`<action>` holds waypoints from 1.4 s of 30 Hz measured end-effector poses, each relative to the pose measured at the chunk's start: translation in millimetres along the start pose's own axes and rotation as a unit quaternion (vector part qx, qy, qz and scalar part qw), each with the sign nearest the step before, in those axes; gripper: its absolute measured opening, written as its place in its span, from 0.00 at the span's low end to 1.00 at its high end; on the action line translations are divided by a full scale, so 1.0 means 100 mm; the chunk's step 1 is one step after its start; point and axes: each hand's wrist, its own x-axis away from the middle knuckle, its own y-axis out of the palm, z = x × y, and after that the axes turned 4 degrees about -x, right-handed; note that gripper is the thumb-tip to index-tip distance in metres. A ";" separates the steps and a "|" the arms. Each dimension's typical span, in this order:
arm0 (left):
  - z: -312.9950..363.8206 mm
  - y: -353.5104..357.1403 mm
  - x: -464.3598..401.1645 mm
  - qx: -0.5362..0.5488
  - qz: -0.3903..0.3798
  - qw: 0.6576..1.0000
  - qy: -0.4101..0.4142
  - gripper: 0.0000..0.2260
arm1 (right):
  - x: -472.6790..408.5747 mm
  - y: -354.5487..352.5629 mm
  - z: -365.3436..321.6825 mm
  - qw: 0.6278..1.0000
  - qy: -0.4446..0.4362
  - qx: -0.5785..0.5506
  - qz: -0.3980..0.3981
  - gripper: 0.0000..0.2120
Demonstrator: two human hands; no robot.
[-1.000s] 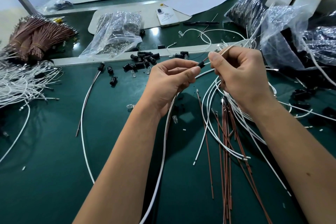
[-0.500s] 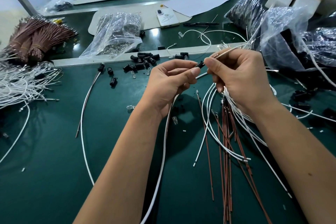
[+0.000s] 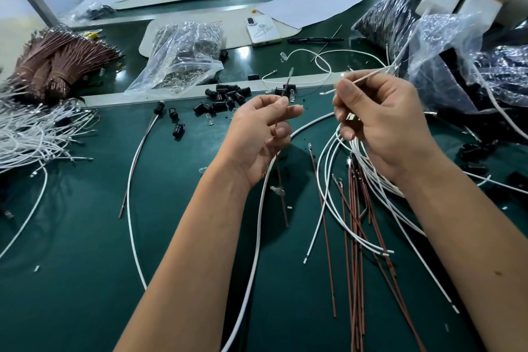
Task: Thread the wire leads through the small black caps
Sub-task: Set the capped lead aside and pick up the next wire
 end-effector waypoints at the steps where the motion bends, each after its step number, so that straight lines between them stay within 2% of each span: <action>1: 0.00 0.00 0.00 0.009 -0.007 1.000 -0.001 0.06 | 0.00 0.01 0.00 1.000 0.007 0.000 -0.013 0.03; 7: -0.08 0.07 0.05 -0.029 -0.083 0.996 0.032 0.07 | 0.02 0.04 0.03 0.997 0.022 0.039 -0.060 0.03; 10: -0.10 0.08 0.05 -0.045 -0.070 0.995 0.056 0.02 | 0.02 0.03 0.04 0.997 0.024 0.052 -0.050 0.05; 15: -0.11 0.05 0.03 -0.094 -0.071 0.990 0.072 0.02 | 0.02 0.03 0.03 0.998 0.022 0.047 -0.032 0.05; 20: -0.11 0.04 0.02 -0.096 -0.071 0.991 0.067 0.02 | 0.02 0.03 0.02 0.997 0.017 0.067 -0.035 0.04; 23: -0.12 0.03 0.02 -0.119 -0.053 0.990 0.060 0.02 | 0.04 0.03 0.02 0.981 -0.046 0.185 -0.034 0.04; 26: -0.12 0.02 0.01 -0.140 -0.038 0.988 0.052 0.02 | 0.06 0.04 0.01 0.941 -0.139 0.303 -0.051 0.03; 29: -0.11 -0.01 0.01 -0.151 -0.034 0.987 0.050 0.02 | 0.06 0.05 0.02 0.916 -0.180 0.352 -0.063 0.02; 36: -0.09 -0.05 -0.01 -0.145 -0.040 0.988 0.042 0.03 | 0.02 0.02 0.07 0.975 -0.079 0.203 -0.046 0.02; 39: -0.05 -0.08 -0.01 -0.115 -0.060 0.991 0.015 0.07 | 0.00 0.01 0.05 0.994 -0.046 0.102 -0.018 0.01; 42: -0.04 -0.09 -0.02 -0.090 -0.079 0.993 0.004 0.12 | 0.00 0.01 0.02 0.999 -0.018 0.049 -0.001 0.01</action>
